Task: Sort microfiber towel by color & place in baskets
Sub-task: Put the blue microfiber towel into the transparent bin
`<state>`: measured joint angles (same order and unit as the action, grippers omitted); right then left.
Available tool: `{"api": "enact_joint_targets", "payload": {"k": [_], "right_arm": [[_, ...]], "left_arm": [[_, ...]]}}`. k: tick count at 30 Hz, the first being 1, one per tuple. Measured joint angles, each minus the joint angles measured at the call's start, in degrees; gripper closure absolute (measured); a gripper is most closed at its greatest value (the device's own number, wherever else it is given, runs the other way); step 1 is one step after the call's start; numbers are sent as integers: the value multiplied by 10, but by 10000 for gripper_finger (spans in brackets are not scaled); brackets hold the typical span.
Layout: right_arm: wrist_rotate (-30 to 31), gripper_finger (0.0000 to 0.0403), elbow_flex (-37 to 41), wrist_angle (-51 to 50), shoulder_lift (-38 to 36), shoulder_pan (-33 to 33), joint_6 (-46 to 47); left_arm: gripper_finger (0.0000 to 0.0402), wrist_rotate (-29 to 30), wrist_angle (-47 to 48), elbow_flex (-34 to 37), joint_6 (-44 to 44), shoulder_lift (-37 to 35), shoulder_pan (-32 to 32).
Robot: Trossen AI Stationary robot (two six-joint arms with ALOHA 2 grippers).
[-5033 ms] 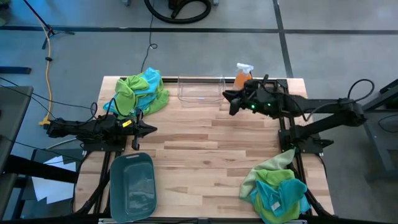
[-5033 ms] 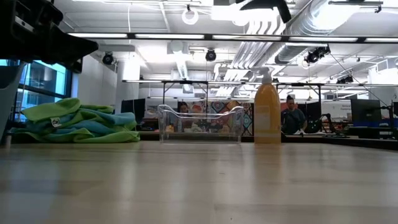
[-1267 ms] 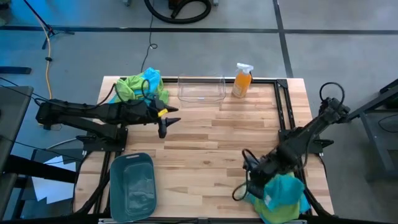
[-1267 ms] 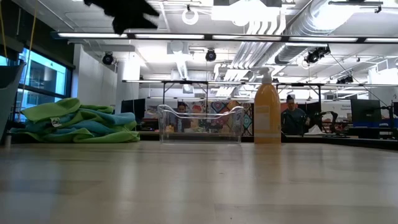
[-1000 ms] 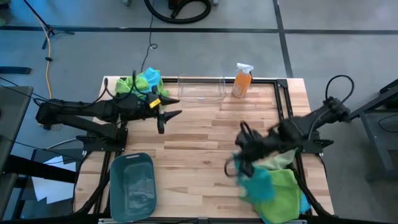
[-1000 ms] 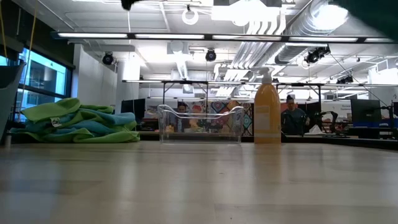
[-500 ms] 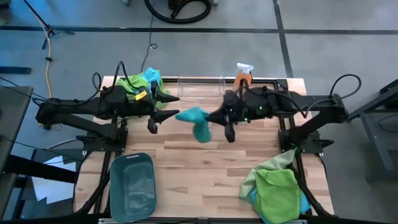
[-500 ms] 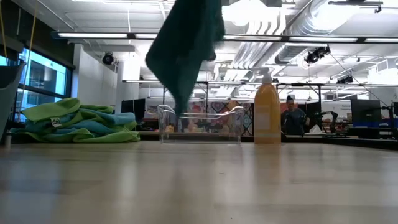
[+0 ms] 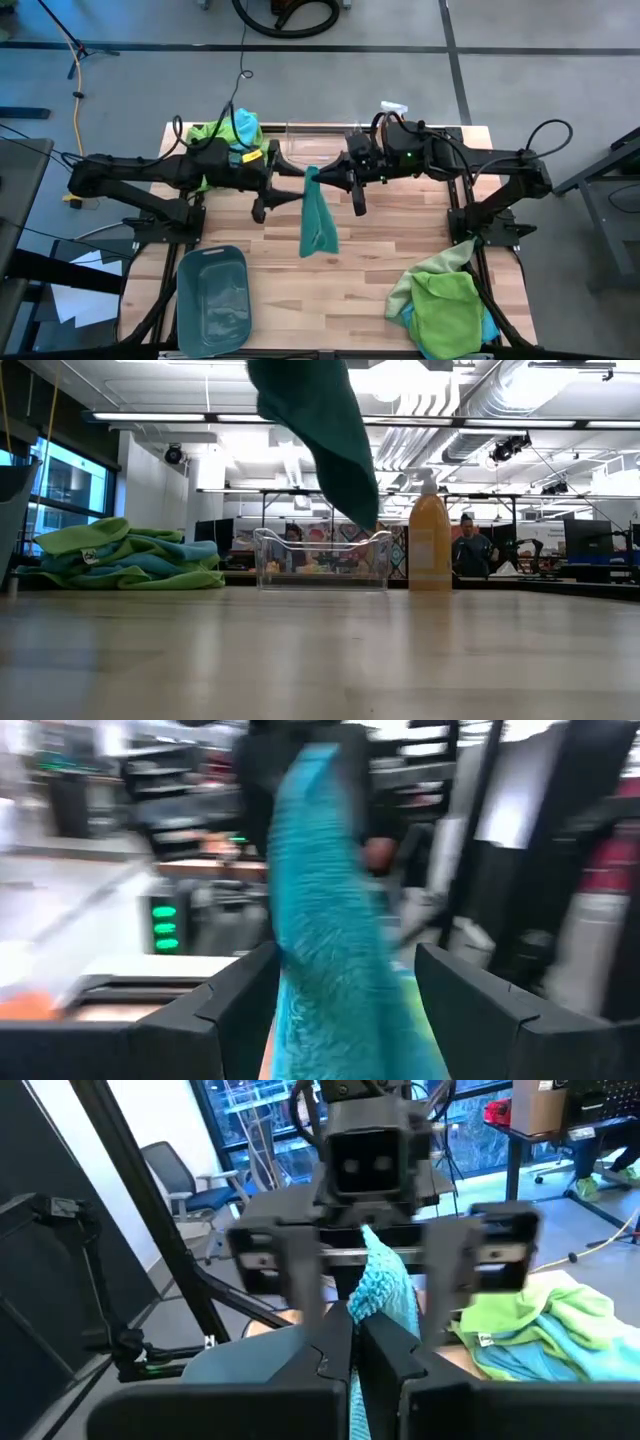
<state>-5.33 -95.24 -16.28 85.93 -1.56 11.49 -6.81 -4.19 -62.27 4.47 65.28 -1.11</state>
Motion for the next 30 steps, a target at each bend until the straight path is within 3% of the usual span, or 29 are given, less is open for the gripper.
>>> {"api": "enact_joint_targets", "payload": {"k": [4, 13, 21, 25, 30], "right_arm": [[-13, 403, 0, 20, 0, 1, -12], [-18, 403, 0, 63, 4, 1, -14], [-18, 403, 0, 68, 4, 1, -15], [-18, 403, 0, 69, 4, 1, -25], [-18, 403, 0, 66, 4, 0, -35]], "left_arm": [[178, -60, 0, -2, 18, 6, 0], [178, -57, -35, -1, 23, 63, 11], [188, -48, -37, -1, -35, 88, 11], [243, -28, -37, -1, -15, 102, 11], [381, -29, -35, -1, -16, 108, 11]]}}
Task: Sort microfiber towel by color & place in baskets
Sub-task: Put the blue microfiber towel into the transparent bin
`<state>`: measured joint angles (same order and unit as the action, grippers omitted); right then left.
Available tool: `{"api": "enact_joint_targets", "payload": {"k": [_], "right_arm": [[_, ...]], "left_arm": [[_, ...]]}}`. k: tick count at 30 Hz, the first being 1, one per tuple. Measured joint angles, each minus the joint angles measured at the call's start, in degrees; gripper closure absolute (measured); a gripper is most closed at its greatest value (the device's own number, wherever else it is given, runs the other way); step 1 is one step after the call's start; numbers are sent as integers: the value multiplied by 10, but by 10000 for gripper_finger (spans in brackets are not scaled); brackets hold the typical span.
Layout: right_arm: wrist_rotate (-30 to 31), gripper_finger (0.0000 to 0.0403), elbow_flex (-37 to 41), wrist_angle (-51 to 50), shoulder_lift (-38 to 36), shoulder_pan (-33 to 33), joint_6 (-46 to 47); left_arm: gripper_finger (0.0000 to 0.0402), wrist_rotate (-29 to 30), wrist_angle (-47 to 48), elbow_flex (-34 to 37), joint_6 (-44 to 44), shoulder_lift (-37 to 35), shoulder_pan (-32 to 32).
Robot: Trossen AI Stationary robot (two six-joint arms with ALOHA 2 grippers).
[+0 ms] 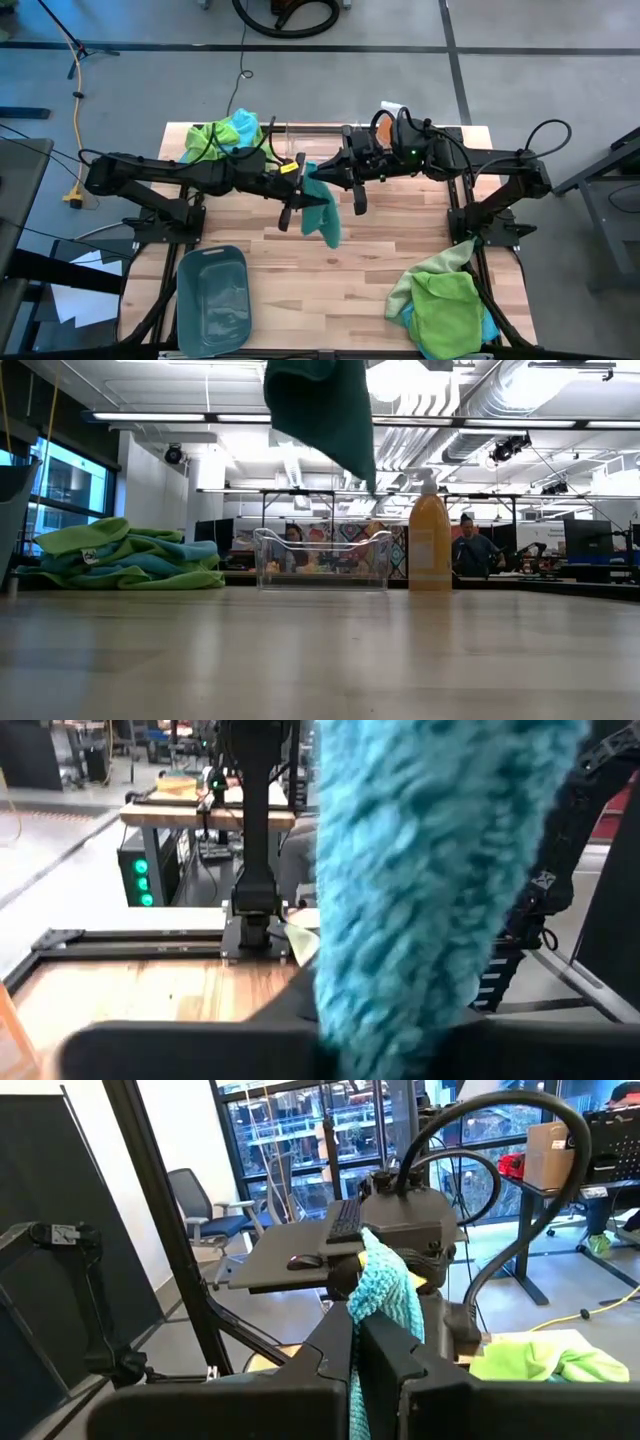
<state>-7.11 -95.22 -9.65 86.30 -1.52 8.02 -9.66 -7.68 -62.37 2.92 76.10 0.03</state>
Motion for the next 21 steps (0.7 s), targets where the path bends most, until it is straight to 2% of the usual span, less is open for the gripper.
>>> {"api": "enact_joint_targets", "payload": {"k": [4, 6, 16, 21], "right_arm": [[7, 399, 0, -4, -3, 0, -5], [16, 384, 0, -12, -8, 0, 1], [81, 211, 0, -119, -67, 1, -6], [135, 164, 0, -199, -97, 4, -2]], "left_arm": [[393, -1, 18, 0, -2, -15, 0], [398, 9, 44, 0, -6, -29, 0], [401, 137, 263, 0, -10, -137, 0], [401, 212, 350, 0, 52, -195, 0]]}}
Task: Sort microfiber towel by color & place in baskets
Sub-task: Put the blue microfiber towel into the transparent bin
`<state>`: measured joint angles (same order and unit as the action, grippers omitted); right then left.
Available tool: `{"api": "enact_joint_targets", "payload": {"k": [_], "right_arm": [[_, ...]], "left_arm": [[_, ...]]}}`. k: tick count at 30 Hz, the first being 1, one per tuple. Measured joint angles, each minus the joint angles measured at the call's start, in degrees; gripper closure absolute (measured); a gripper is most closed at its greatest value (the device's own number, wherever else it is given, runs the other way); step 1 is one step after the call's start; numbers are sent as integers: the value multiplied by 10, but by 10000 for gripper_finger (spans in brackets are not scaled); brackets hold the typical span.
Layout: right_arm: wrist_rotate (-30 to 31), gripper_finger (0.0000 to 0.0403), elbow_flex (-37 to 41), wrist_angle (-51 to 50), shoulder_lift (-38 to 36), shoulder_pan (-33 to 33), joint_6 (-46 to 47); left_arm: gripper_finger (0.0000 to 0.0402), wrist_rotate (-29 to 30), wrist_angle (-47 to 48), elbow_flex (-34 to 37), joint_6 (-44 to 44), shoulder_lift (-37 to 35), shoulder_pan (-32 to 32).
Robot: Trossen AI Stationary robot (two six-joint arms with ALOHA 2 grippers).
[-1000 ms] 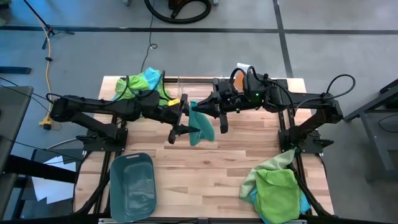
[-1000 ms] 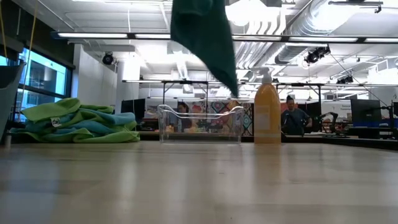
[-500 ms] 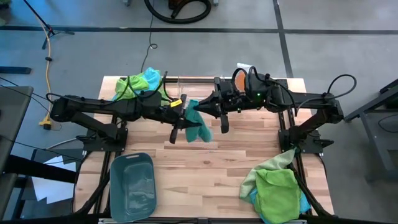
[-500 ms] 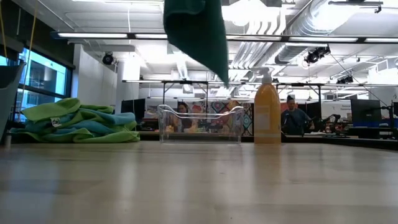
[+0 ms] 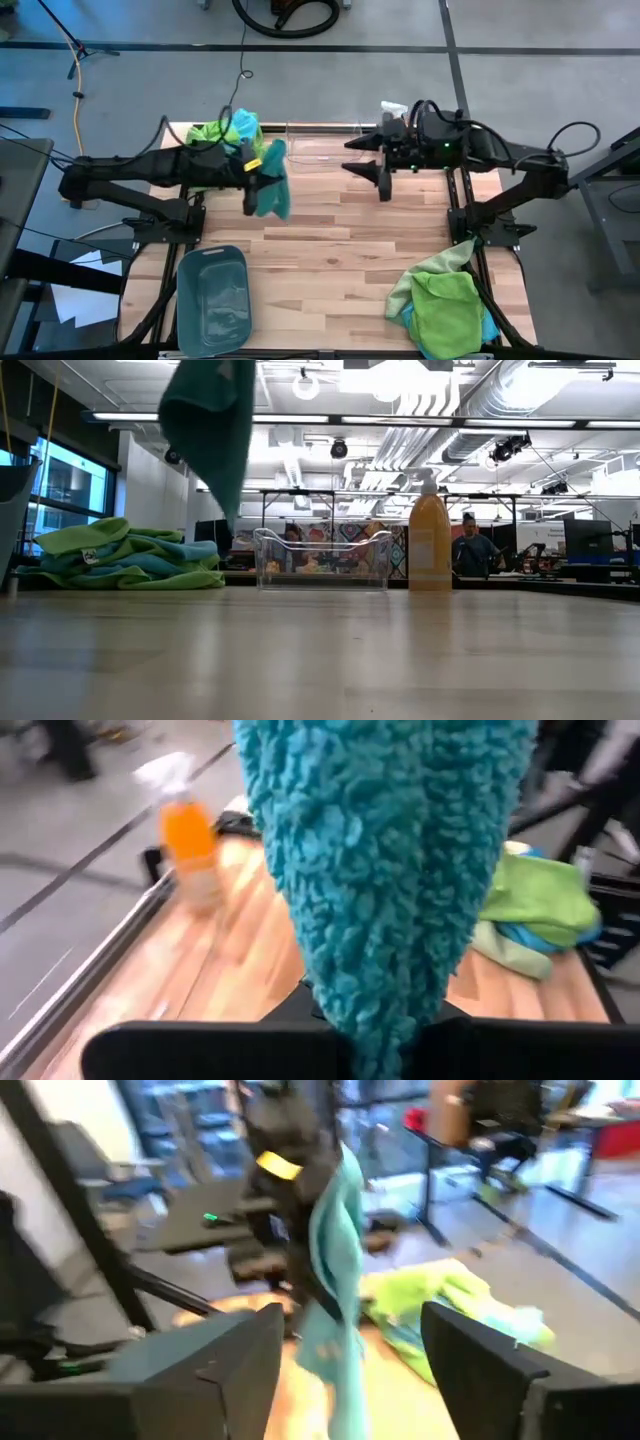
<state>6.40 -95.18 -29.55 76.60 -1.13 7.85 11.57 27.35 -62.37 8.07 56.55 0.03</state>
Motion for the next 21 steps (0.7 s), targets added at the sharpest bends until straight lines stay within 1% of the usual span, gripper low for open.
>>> {"api": "enact_joint_targets", "payload": {"k": [4, 8, 12, 15, 16, 17, 19, 21], "right_arm": [[39, 158, 0, -66, -17, 0, 11], [77, 158, 0, -105, -22, 0, 11], [97, 158, 0, -123, -21, 0, 7], [106, 158, 2, -126, -20, 4, 10], [117, 158, 3, -126, -20, 5, 11], [130, 158, 4, -128, -20, 7, 11], [155, 158, 4, -129, -20, 13, 11], [174, 158, 4, -126, -20, 20, 9]], "left_arm": [[401, 42, 28, 5, 48, -30, 0], [401, 45, 5, 38, 73, -57, 0], [401, 59, -74, 95, 83, -74, 1], [402, 74, -156, 114, 59, -64, 34], [401, 55, -187, 112, 40, -54, 53], [401, 17, -205, 107, 22, -41, 74], [401, -51, -217, 85, 8, -6, 124], [401, -92, -217, 57, 1, 38, 168]]}}
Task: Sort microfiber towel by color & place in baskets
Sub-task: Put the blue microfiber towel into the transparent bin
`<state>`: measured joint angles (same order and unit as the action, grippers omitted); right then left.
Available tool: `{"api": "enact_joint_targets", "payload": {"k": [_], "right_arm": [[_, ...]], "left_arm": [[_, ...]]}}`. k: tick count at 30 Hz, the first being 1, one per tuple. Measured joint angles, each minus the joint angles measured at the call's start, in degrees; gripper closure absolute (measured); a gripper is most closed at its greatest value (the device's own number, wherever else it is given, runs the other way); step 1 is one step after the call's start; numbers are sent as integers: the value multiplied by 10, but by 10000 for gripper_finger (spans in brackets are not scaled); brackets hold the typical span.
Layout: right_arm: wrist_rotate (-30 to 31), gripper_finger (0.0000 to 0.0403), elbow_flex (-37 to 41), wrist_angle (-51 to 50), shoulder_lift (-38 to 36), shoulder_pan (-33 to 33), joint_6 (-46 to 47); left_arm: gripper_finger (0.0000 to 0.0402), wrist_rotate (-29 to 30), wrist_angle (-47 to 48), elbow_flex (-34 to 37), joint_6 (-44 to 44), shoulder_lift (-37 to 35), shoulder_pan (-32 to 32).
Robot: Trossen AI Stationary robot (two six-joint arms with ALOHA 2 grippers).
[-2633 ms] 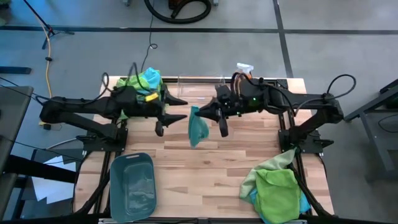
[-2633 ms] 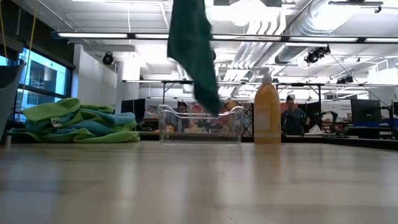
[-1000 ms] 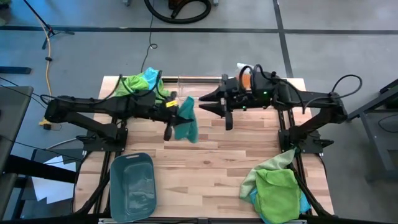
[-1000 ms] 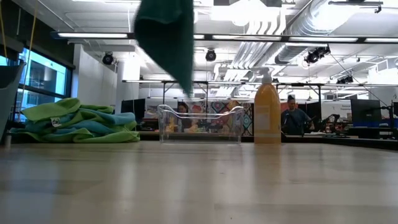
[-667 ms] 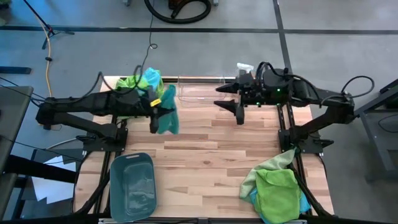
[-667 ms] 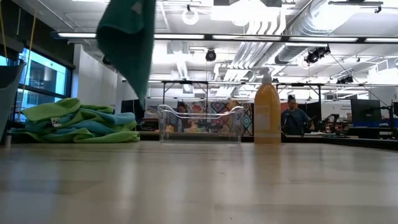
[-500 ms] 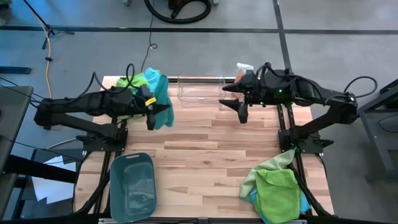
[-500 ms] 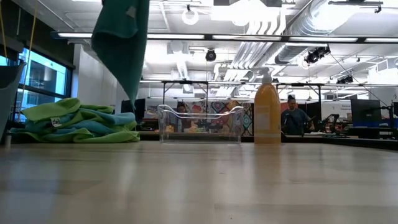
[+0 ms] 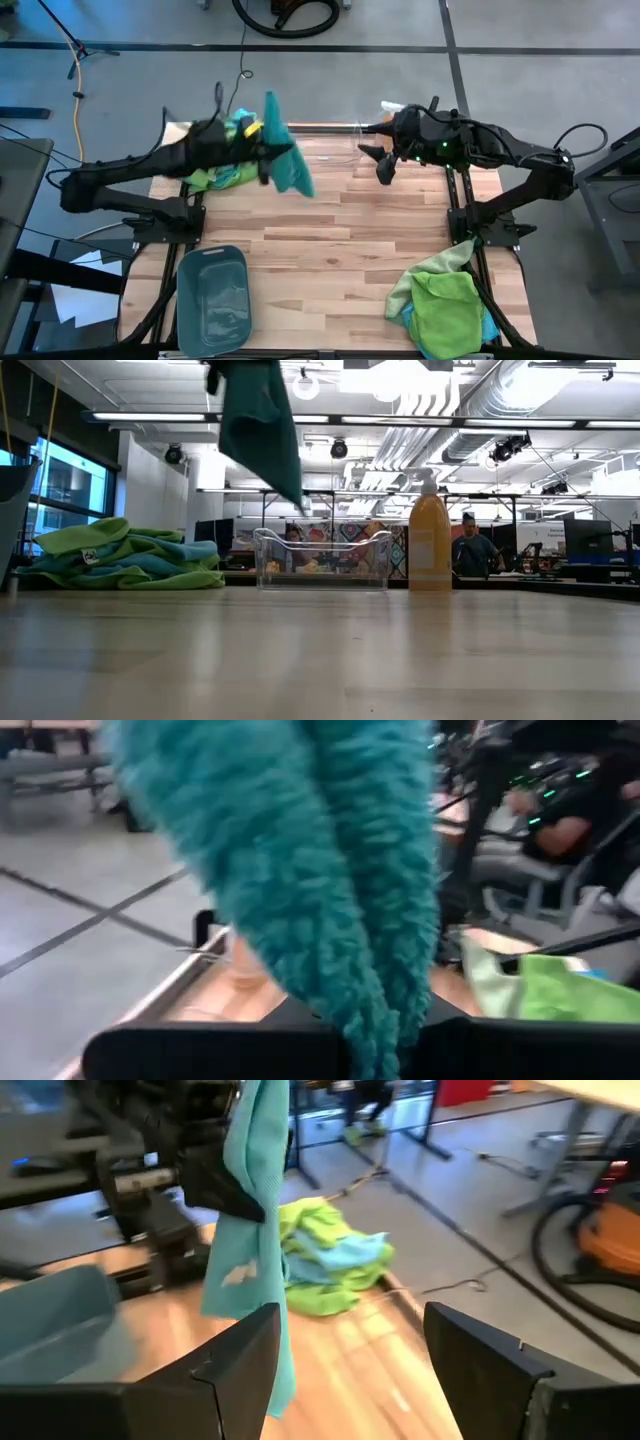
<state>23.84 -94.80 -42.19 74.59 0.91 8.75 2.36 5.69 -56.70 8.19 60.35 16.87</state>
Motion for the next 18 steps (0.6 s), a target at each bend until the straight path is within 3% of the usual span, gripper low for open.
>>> {"api": "enact_joint_targets", "payload": {"k": [8, 14, 18], "right_arm": [[2, 158, 0, 0, 0, 45, -32], [2, 158, 0, 0, 0, 88, -74], [2, 158, 0, 0, 0, 120, -92]], "left_arm": [[401, -34, -60, -134, -43, 188, 108], [401, 22, -74, -216, -39, 303, 128], [401, 44, -72, -231, -6, 356, 127]]}}
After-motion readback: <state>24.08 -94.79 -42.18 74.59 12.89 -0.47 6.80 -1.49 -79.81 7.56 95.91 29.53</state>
